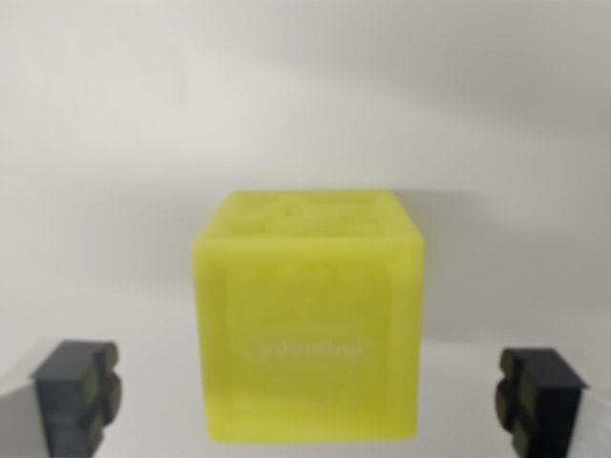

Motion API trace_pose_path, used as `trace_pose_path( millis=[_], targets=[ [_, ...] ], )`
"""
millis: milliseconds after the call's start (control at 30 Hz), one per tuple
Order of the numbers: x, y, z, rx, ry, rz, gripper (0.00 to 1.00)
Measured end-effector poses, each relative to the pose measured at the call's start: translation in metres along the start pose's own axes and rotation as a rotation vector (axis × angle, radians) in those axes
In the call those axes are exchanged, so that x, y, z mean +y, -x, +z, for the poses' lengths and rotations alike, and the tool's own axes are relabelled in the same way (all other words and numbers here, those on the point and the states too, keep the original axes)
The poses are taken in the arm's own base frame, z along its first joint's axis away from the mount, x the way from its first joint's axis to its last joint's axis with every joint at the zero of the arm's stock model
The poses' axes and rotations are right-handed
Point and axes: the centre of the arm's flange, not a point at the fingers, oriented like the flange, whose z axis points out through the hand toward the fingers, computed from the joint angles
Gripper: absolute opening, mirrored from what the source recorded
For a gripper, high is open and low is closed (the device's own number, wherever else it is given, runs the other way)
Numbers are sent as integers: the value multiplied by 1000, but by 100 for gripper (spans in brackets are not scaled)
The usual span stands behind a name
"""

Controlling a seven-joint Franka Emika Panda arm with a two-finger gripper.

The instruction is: Pick yellow cube

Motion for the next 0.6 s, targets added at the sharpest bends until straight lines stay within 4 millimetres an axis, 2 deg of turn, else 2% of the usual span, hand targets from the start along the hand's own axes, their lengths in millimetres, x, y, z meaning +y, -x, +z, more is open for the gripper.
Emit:
trace_pose_path(
  millis=[600],
  targets=[
    [0,0,30,0,-1,-2,100]
  ],
)
